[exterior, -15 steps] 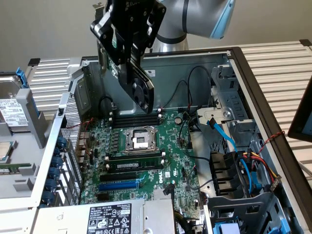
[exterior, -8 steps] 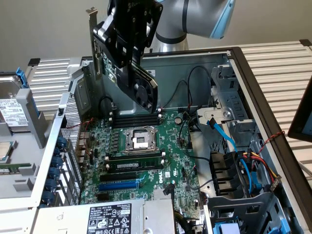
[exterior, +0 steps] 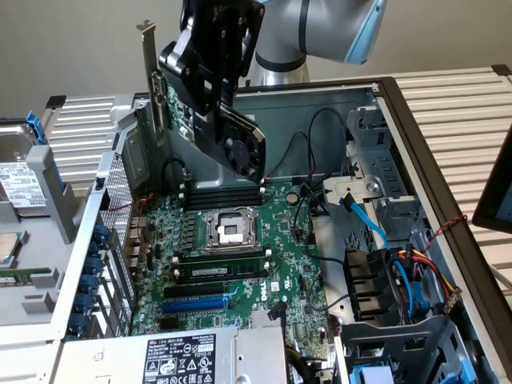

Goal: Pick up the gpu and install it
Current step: 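Insert the gpu into the slot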

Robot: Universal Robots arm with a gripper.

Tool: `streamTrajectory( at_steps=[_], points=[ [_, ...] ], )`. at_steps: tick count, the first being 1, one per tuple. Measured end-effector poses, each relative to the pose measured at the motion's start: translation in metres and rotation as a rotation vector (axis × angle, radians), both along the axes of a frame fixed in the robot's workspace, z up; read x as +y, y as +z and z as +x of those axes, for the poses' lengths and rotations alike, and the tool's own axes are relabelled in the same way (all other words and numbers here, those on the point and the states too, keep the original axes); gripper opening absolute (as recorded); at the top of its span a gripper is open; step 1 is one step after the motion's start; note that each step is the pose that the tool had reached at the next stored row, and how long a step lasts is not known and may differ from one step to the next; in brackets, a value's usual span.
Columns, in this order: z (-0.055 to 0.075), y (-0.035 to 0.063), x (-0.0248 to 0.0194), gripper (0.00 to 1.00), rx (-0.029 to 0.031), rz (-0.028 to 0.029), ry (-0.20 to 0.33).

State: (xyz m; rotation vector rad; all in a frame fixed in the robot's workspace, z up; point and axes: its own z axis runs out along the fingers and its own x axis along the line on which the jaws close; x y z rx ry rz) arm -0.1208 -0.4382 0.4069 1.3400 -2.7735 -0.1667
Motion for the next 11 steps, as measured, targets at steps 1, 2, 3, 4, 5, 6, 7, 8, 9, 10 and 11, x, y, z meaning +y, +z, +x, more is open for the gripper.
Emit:
streamTrajectory(
  at_steps=[1, 2, 3, 4, 5, 6, 7, 8, 9, 10, 11],
  points=[
    [0.0000, 0.0000, 0.0000, 0.27, -0.0065, -0.0001, 0.017],
    [0.0000, -0.0001, 0.0000, 0.27, -0.0130, -0.0001, 0.034],
    [0.0000, -0.0002, 0.0000, 0.27, -0.0194, -0.0002, 0.052],
    [0.0000, -0.0003, 0.0000, 0.27, -0.0242, -0.0002, 0.069],
    [0.0000, -0.0005, 0.0000, 0.27, -0.0279, -0.0001, 0.087],
    [0.0000, -0.0006, 0.0000, 0.27, -0.0333, -0.0002, 0.104],
    [0.0000, -0.0009, 0.0000, 0.27, -0.0379, -0.0002, 0.122],
    [0.0001, -0.0013, 0.0000, 0.27, -0.0402, 0.0002, 0.141],
    [0.0001, -0.0016, 0.0000, 0.27, -0.0414, 0.0005, 0.158],
    [0.0000, -0.0021, 0.0000, 0.27, -0.0424, 0.0008, 0.176],
    [0.0000, -0.0025, 0.0000, 0.27, -0.0432, 0.0011, 0.194]
  ],
)
